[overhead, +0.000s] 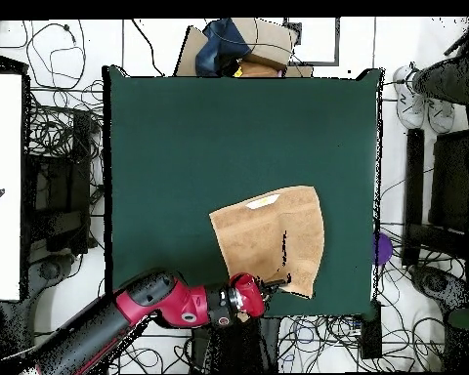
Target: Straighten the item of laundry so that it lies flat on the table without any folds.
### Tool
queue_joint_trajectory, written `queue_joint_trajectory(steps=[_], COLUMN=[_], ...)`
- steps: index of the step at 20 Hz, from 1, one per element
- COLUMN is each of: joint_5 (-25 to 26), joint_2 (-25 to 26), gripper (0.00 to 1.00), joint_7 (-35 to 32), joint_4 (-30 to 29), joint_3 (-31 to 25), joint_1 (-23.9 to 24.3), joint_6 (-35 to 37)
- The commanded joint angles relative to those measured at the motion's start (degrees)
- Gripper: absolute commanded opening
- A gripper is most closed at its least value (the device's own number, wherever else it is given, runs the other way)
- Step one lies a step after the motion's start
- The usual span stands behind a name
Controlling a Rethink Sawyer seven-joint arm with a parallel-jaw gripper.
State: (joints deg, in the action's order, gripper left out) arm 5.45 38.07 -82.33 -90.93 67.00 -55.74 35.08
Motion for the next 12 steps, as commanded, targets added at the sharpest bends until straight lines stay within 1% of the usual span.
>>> queue_joint_trajectory(steps=[1, 12], joint_5=[-0.92, -0.84], joint_2=[0.24, -0.7], gripper=[0.0, 0.0], joint_7=[-11.8, -11.6], joint_4=[7.64, 7.68], joint_3=[-3.92, -4.22], joint_1=[2.3, 2.32], joint_6=[4.63, 4.87])
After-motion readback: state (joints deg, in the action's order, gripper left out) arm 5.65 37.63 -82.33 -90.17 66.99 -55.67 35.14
